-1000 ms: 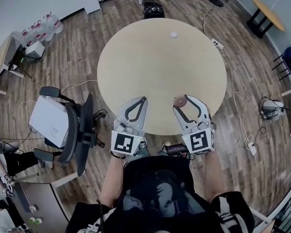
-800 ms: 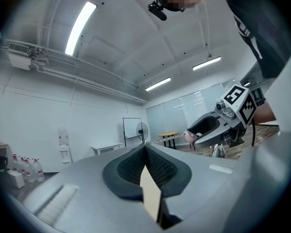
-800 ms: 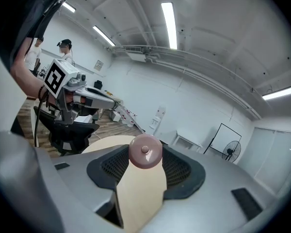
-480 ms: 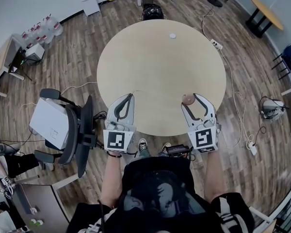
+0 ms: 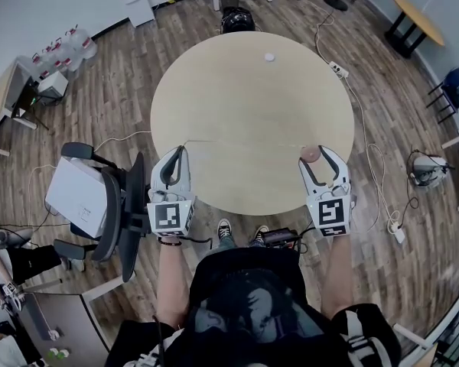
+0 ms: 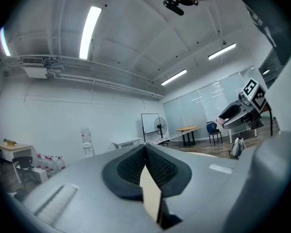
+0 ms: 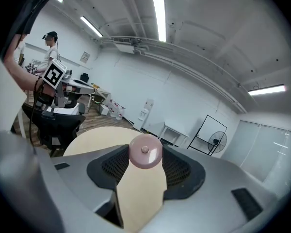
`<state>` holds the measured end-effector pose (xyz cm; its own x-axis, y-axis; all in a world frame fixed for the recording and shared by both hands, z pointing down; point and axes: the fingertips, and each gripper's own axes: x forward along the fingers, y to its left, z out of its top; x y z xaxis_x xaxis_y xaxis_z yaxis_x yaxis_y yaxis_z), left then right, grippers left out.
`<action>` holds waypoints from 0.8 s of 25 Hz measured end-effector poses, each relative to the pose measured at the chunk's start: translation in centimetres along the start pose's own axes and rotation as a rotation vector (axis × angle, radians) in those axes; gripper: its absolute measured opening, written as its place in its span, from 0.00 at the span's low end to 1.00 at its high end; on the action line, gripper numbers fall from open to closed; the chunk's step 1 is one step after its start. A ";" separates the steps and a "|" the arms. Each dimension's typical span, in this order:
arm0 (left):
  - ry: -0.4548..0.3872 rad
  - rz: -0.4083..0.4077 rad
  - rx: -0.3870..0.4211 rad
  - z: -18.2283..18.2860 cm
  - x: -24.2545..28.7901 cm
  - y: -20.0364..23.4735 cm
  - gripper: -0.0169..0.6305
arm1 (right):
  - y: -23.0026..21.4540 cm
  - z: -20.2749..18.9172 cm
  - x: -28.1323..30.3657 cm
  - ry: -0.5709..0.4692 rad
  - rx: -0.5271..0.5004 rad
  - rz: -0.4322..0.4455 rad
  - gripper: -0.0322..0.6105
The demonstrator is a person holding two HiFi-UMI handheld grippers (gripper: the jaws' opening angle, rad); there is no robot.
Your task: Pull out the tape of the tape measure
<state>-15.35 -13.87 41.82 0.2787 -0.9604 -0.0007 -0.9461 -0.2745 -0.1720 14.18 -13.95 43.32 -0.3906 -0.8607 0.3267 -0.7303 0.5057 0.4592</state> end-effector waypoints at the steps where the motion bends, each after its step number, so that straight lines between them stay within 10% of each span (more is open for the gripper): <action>1: 0.004 0.014 -0.001 -0.2 0.0 0.5 0.03 | -0.2 -0.2 0.0 0.008 0.000 -0.009 0.39; 20: 0.000 0.065 -0.022 -1.2 1.8 2.3 0.03 | -3.0 -2.8 -0.1 0.061 0.041 -0.074 0.39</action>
<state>-17.26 -16.30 42.60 0.2171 -0.9761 -0.0115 -0.9655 -0.2130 -0.1500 17.98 -15.20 44.22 -0.3006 -0.8898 0.3433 -0.7788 0.4368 0.4502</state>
